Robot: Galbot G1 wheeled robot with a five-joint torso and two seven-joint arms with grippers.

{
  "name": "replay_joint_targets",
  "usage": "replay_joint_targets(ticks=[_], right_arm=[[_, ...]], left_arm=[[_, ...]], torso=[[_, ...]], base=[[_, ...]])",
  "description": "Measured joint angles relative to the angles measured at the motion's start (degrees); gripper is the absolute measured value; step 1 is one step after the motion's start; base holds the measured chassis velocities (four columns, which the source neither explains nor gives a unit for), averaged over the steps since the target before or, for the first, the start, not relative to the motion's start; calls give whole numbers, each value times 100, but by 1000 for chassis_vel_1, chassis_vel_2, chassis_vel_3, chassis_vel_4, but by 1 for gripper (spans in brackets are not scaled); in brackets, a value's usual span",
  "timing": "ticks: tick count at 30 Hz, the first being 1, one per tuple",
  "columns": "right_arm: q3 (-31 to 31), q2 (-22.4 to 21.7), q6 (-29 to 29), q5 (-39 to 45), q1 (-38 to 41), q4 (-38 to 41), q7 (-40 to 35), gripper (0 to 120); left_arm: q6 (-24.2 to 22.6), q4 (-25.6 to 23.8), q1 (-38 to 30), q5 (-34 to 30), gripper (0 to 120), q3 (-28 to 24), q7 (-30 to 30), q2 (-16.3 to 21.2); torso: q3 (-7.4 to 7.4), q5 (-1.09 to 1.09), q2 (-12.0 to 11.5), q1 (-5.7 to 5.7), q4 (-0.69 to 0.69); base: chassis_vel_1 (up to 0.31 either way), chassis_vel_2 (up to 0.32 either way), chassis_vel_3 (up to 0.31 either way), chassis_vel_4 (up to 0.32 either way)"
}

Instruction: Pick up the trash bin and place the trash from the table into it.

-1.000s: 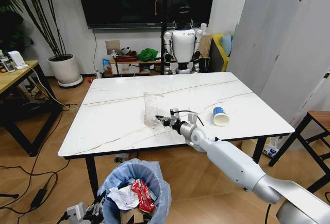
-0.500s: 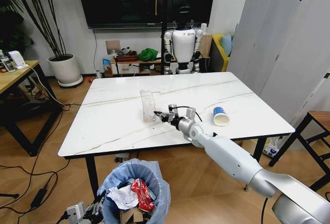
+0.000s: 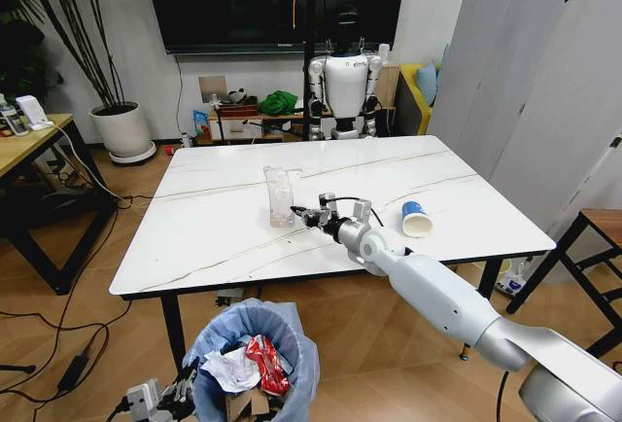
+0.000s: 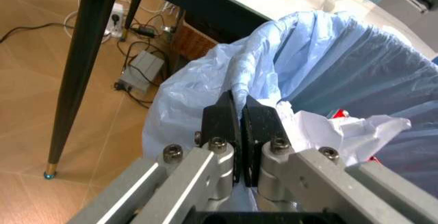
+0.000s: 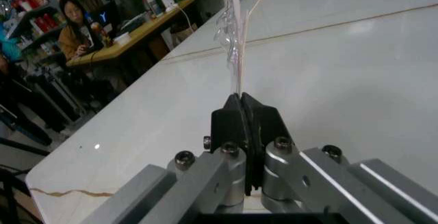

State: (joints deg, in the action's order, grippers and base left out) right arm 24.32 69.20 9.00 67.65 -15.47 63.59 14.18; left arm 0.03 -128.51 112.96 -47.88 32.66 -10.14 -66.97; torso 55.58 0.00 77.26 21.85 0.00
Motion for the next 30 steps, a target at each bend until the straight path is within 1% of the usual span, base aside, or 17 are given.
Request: replay_joint_targets(ticks=[6,12,18,19,22,30], right_arm=[[7,-68,-2,-6,-31,63,-4,0],[5,-170,-4,-9,-96,162,-12,0],[12,-277,-3,-9,-149,283,-31,0],[27,-313,-1,-9,-168,338,-56,0],[39,-359,4,-6,-198,442,-112,0],[47,-473,18,52,-219,713,-197,0]], left_arm=[[-11,1,-131,-136,0,-50,-128,-11],[-55,66,-281,-233,0,-88,-246,78],[-115,190,-494,-389,0,-190,-335,295],[-135,238,-611,-462,0,-234,-365,394],[-180,307,-895,-649,0,-289,-445,535],[-206,410,-1251,-827,0,-389,-502,638]], torso=[[0,0,0,0,-1],[0,0,0,0,-1],[0,1,0,0,0],[0,0,0,0,0],[0,1,0,1,0],[0,1,0,1,0]], base=[[0,0,0,0],[0,0,0,0],[0,0,0,0],[0,0,0,0],[0,0,0,0],[0,0,0,0]])
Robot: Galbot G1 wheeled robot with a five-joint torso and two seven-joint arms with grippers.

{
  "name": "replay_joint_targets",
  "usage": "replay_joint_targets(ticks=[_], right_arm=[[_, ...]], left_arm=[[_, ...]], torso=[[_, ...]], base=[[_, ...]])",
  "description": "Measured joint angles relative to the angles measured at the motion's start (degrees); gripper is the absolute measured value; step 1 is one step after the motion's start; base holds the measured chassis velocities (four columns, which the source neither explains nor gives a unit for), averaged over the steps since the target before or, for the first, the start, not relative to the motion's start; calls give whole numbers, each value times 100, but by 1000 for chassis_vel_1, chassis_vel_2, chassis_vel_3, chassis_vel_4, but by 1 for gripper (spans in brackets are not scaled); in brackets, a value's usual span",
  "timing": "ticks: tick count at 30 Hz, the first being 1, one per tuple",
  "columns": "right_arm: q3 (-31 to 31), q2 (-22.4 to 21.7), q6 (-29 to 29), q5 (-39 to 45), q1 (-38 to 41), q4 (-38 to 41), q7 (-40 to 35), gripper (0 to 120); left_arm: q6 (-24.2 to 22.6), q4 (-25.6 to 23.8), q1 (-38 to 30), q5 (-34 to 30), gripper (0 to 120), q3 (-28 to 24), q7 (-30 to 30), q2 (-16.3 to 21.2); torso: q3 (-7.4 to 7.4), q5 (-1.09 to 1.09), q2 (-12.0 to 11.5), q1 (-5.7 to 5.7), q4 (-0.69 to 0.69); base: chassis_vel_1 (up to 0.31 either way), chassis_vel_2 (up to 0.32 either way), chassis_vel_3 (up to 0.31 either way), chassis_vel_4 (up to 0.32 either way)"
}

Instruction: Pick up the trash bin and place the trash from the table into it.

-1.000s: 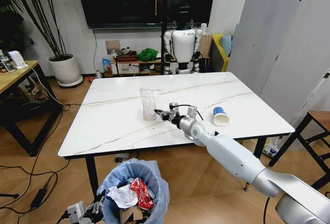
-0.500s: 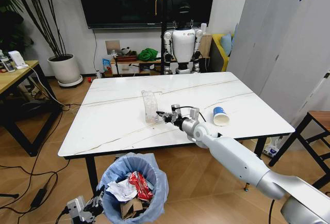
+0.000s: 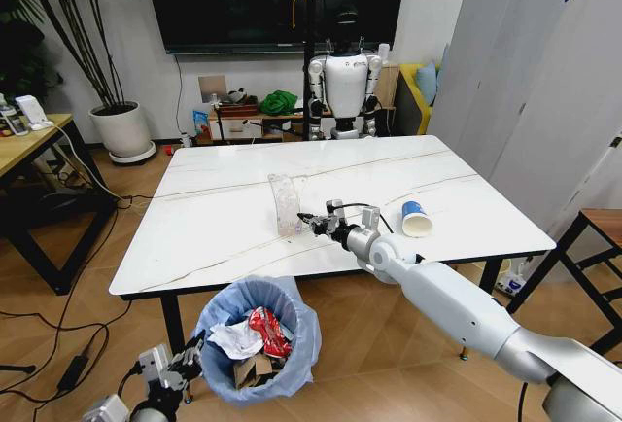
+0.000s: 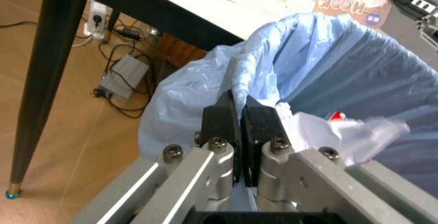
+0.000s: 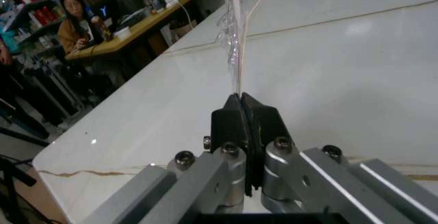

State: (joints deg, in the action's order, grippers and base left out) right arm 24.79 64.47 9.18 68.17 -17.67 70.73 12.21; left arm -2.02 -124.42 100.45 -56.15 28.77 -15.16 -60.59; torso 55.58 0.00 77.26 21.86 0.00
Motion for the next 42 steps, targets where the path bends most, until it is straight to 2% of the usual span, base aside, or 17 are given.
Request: replay_joint_targets(ticks=[10,27,42], right_arm=[[3,-215,7,186,-41,616,-51,0],[139,-348,-3,272,-134,1029,-53,0],[53,-653,-16,397,-185,1472,11,0]], left_arm=[[-4,18,-18,6,0,-23,0,-52],[-9,73,-75,1,0,-23,-19,-112],[-24,97,-125,-30,0,-24,-71,-128]], torso=[[-1,0,0,0,0],[0,-1,0,-1,-1],[-1,-1,0,-2,0]], base=[[0,0,0,0],[0,0,0,0],[0,0,0,0]])
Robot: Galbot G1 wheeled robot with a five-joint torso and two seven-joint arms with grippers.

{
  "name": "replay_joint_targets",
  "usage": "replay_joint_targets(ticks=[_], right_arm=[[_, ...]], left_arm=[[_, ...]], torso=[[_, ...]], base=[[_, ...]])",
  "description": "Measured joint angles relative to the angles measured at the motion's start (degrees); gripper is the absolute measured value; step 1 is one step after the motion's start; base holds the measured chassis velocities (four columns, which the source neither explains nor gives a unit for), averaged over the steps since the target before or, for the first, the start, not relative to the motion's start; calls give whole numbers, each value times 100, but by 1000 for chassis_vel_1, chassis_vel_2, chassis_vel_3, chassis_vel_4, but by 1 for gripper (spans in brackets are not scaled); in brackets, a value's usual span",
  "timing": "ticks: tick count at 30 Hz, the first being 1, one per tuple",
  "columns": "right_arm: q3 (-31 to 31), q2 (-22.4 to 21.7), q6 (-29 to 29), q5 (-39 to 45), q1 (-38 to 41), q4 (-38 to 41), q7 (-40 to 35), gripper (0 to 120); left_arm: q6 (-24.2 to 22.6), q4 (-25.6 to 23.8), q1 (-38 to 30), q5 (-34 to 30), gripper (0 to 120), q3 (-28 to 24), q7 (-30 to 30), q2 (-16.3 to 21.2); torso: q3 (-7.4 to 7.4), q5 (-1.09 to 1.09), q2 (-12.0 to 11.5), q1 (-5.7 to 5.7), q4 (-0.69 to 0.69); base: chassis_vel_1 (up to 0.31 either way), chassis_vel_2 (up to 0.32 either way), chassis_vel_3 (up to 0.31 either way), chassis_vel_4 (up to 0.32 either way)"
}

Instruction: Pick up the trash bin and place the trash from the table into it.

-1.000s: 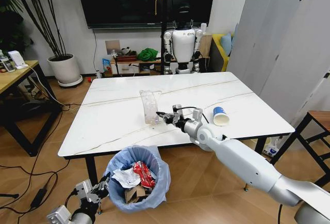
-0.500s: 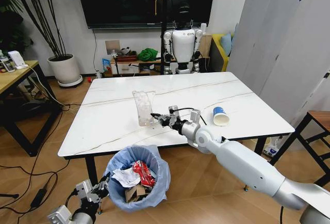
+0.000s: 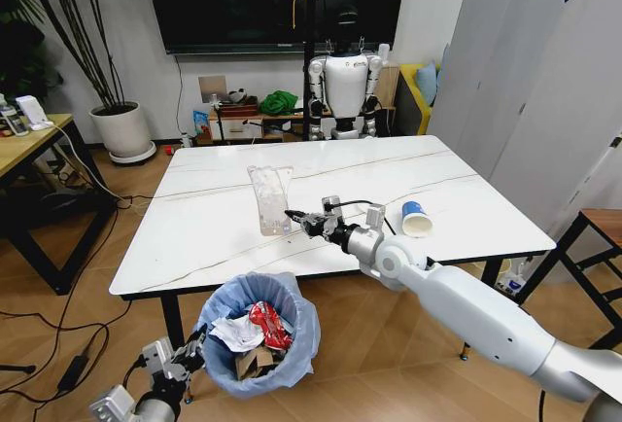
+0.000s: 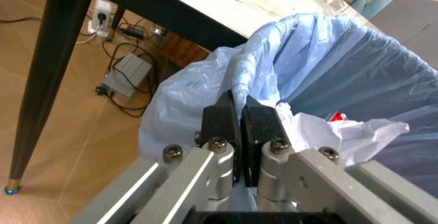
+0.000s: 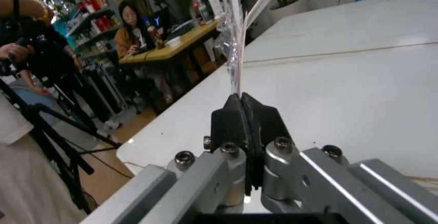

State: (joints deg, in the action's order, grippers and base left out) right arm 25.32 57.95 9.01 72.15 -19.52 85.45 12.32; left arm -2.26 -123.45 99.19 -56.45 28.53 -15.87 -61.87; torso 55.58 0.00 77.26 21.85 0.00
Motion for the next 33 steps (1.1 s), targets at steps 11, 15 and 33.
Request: replay_joint_targets(ticks=[11,15,33], right_arm=[[0,-68,-23,26,-40,180,78,0],[44,-143,-45,39,-121,461,121,0],[191,-608,-122,-22,-616,1737,406,0]], left_arm=[[-4,2,-12,-21,0,3,-18,4],[-6,-14,12,-28,0,21,-26,4],[-56,-27,-89,-82,0,40,-100,-12]], torso=[[0,0,0,0,-1],[0,0,0,0,-1],[0,0,0,0,0]], base=[[0,0,0,0],[0,0,0,0],[0,0,0,0]])
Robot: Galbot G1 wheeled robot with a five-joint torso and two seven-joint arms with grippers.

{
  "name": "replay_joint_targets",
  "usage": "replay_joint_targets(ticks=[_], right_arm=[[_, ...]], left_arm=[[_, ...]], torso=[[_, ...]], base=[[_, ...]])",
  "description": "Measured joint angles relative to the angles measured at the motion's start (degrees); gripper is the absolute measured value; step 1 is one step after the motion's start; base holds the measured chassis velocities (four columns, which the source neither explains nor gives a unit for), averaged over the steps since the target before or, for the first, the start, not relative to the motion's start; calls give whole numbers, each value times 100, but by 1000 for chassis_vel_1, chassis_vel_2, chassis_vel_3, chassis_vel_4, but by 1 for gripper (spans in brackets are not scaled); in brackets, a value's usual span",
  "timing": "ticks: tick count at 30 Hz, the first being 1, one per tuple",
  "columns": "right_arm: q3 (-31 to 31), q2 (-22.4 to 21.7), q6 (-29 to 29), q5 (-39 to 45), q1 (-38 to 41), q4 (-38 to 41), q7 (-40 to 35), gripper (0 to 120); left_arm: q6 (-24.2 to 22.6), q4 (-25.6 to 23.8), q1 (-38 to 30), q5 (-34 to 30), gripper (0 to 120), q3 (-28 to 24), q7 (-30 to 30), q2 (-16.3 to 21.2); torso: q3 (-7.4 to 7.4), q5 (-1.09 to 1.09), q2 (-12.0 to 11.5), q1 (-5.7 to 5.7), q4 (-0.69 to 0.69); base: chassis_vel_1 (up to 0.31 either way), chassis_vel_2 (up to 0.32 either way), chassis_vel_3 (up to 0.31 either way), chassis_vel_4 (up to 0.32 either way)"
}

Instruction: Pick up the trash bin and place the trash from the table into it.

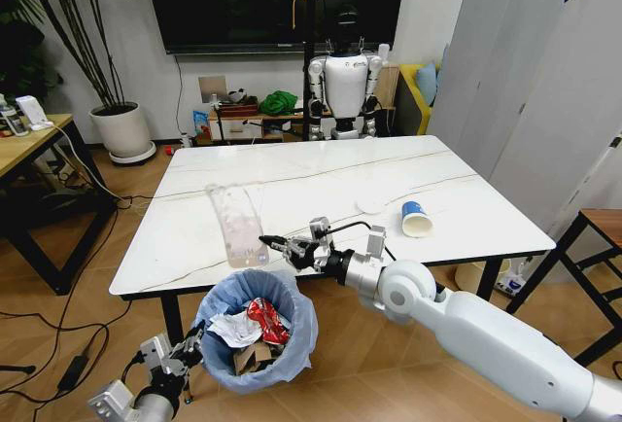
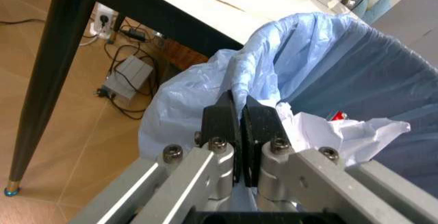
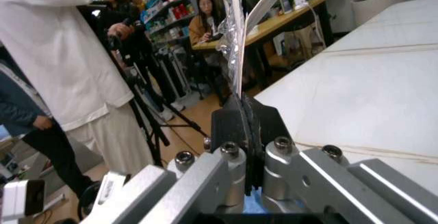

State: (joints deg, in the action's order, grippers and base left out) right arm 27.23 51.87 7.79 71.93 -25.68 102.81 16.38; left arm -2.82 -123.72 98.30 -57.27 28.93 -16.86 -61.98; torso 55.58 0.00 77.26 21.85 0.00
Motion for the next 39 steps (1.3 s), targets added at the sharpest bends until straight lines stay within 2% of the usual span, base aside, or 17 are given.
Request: replay_joint_targets(ticks=[18,39], right_arm=[[659,-112,-192,-650,-271,87,194,0],[837,-154,-396,-1140,-304,-201,616,0]], left_arm=[[-18,-197,231,-22,0,156,-24,21],[-20,-492,711,26,0,550,4,-69]], torso=[[1,0,0,1,0],[0,0,0,1,0]], base=[[0,0,0,0],[0,0,0,0]])
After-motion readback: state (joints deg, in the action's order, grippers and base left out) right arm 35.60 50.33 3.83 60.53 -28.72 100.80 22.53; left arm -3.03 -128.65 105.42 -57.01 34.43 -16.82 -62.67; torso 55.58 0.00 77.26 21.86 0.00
